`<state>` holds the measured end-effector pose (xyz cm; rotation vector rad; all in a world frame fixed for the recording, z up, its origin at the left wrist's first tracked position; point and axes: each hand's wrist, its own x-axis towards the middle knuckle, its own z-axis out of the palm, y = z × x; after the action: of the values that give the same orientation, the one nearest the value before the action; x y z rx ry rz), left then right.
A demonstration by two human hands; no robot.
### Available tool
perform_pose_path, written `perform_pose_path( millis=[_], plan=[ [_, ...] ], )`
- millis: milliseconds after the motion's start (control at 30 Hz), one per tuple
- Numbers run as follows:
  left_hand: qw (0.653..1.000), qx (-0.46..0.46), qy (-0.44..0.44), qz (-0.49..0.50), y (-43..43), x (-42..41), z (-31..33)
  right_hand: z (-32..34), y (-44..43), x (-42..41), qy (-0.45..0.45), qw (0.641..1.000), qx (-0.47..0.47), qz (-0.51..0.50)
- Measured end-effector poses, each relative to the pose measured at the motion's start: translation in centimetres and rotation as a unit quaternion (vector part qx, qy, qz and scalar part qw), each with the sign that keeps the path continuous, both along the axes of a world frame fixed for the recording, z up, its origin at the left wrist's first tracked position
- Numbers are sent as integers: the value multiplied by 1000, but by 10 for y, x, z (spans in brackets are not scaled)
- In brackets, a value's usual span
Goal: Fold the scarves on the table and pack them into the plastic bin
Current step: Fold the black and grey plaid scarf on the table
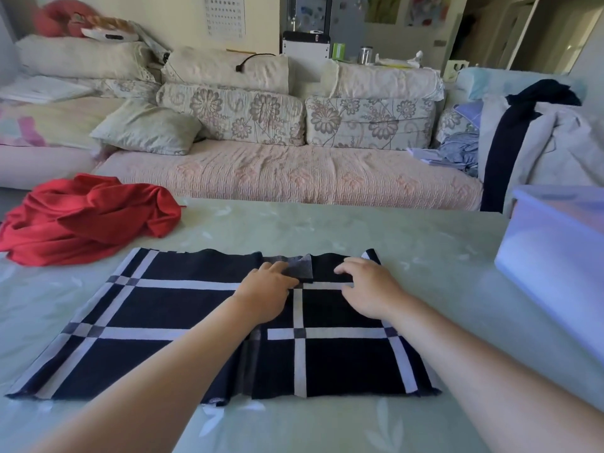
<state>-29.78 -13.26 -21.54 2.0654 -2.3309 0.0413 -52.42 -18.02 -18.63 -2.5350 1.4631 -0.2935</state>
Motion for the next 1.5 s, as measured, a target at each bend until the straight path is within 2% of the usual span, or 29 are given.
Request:
perform_pose_path(
  millis=[167,233,300,400,433,500,567,600,800,933,1100,1300,1367,1500],
  plan=[
    [997,-73,-14,37,-22,14,-3,-15,-23,6,82,996,-12,34],
    [993,-83,-15,78,-23,20,-6,-26,-30,7,109,994,0,20],
    [989,-95,23,114,-21,23,-8,-35,-35,7,120,992,23,-9],
    [984,-159,45,68,-17,17,-4,-46,-36,6,123,992,23,-35],
    [987,-150,41,28,-16,14,-4,-47,-36,5,122,992,17,-39],
    [997,-69,32,-12,-13,10,-8,-47,-36,3,119,991,22,-52],
    [999,26,23,16,-9,12,-15,-46,-34,0,117,990,42,-69],
    [998,45,30,29,-7,13,-16,-45,-33,-2,117,989,51,-75],
    [998,-6,57,17,21,17,-5,-37,-17,2,152,986,31,-67],
    [998,-42,19,44,58,25,9,-26,17,29,119,992,8,36],
    [992,18,41,115,101,13,20,-19,67,70,63,987,8,149],
    [988,20,104,116,143,23,22,-23,82,83,98,982,61,147],
    [980,63,130,134,150,32,30,-15,76,89,62,989,53,127],
    [977,126,98,140,146,35,38,-2,56,112,-12,997,55,54]
  ],
)
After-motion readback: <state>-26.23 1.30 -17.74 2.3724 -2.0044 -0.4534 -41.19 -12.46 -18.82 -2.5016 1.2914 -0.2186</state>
